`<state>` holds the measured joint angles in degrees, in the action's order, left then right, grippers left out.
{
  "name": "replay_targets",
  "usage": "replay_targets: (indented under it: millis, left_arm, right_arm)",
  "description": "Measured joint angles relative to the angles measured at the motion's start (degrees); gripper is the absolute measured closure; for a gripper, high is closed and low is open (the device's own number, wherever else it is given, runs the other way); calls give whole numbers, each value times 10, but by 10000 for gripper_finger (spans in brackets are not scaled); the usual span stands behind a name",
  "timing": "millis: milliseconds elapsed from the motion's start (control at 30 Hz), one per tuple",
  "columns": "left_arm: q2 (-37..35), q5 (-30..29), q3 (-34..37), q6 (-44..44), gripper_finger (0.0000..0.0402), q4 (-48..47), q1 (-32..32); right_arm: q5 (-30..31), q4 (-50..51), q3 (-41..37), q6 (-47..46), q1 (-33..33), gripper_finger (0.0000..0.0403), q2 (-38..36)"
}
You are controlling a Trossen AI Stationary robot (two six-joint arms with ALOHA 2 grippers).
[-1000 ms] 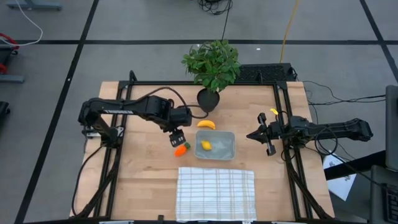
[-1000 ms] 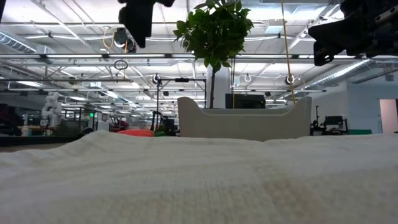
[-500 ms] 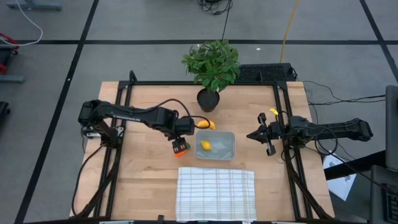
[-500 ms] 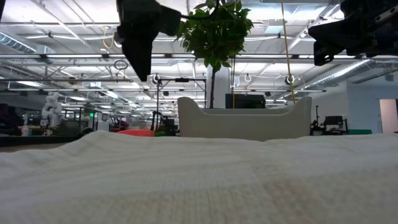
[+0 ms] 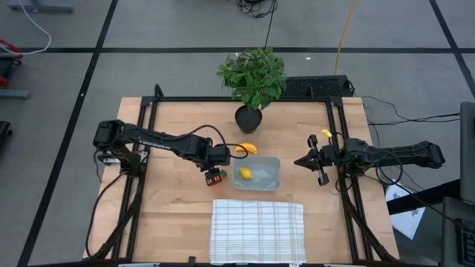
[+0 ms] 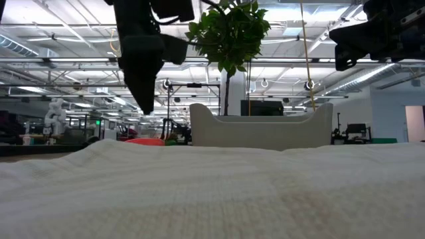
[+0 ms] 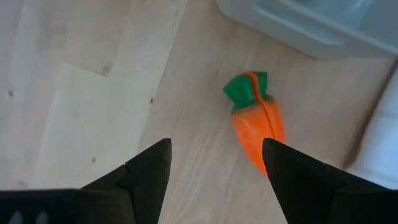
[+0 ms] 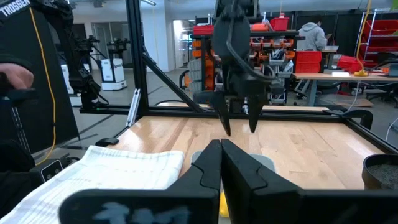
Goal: Pick and placing Produce into tupperware
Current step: Put the orange carrot into the gray bin
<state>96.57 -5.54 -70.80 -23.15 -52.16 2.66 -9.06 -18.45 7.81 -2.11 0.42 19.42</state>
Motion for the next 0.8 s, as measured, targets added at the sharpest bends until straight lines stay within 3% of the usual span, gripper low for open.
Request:
replay_targets:
  millis: [433, 800]
  left_arm:
    - [0, 11, 39, -30, 144, 52, 0]
    - [0, 56, 44, -71, 144, 80, 14]
  right_arm:
    - [0, 3, 0, 2, 0, 403, 0]
    - [0, 3, 0, 2, 0, 403, 0]
